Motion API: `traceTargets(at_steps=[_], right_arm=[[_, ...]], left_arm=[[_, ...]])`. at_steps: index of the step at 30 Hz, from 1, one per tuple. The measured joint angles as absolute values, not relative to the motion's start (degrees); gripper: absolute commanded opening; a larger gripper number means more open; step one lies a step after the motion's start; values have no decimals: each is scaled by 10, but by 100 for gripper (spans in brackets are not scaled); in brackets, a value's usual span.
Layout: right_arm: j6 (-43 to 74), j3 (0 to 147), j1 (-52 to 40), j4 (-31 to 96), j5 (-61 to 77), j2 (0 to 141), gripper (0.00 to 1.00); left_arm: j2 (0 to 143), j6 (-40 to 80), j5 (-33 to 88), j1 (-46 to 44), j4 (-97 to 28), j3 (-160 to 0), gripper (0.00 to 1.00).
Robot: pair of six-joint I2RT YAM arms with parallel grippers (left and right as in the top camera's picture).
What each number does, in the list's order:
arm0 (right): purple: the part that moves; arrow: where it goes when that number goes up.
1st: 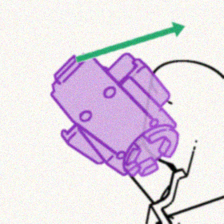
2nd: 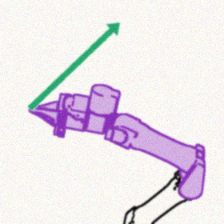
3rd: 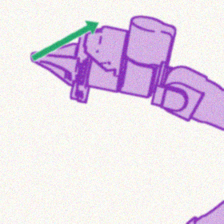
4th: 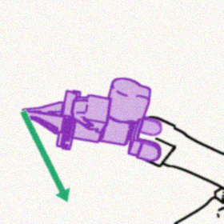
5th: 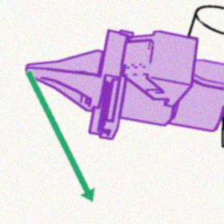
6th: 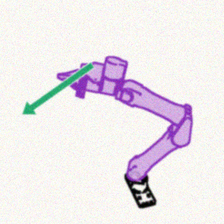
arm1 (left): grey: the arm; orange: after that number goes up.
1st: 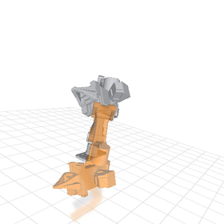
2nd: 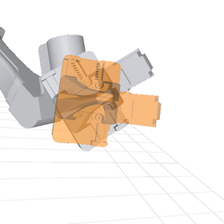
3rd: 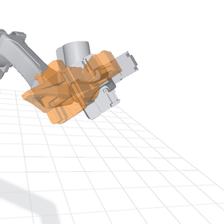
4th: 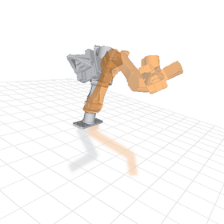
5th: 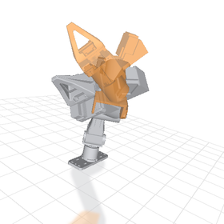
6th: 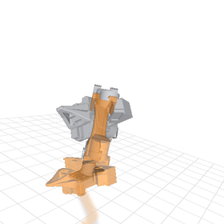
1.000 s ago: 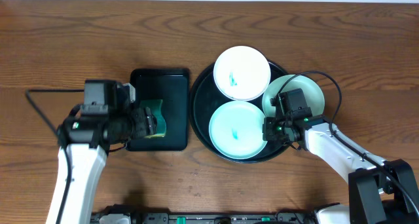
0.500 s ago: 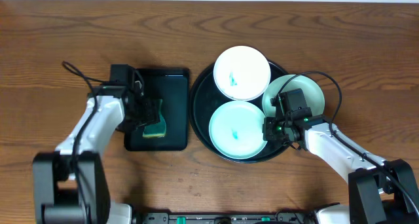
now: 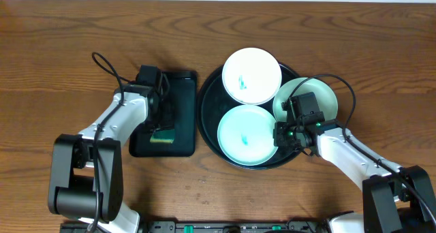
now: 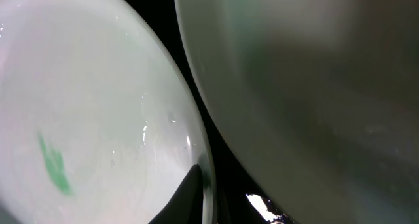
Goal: Clean dirty plates on tray and stack at the side
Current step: 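Grasp the green sponge with the left gripper and lift it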
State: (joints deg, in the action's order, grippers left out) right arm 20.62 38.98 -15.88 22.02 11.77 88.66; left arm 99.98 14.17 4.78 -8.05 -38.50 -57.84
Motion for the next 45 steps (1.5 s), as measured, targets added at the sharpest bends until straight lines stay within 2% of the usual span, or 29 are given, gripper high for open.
traceTargets(at_steps=[2,4,14,19,21,23,25,31,36,45], right_arm=[[206,390,-159,222,118,887,9],[206,390,-159,222,118,887,9],[206,390,-159,222,118,887,9],[206,390,-159,222,118,887,9],[206,390,-159,222,118,887,9],[206,390,-159,222,118,887,9],[206,391,-159,222,118,887,9],[206,391,-159,222,118,887,10],[206,391,-159,221,118,887,10],[206,391,-159,220,119,887,11]], left_arm=[[996,142,38,-81,-414,-590,61],[982,145,27,-81,-439,-602,65],[925,147,13,-81,-453,-625,63],[964,152,22,-81,-417,-605,54],[994,154,32,-81,-407,-602,47],[1021,155,39,-81,-400,-601,31],[1031,154,44,-80,-398,-602,9],[1032,152,53,-81,-409,-608,7],[1014,152,53,-81,-474,-625,7],[870,152,57,-84,-501,-666,7]])
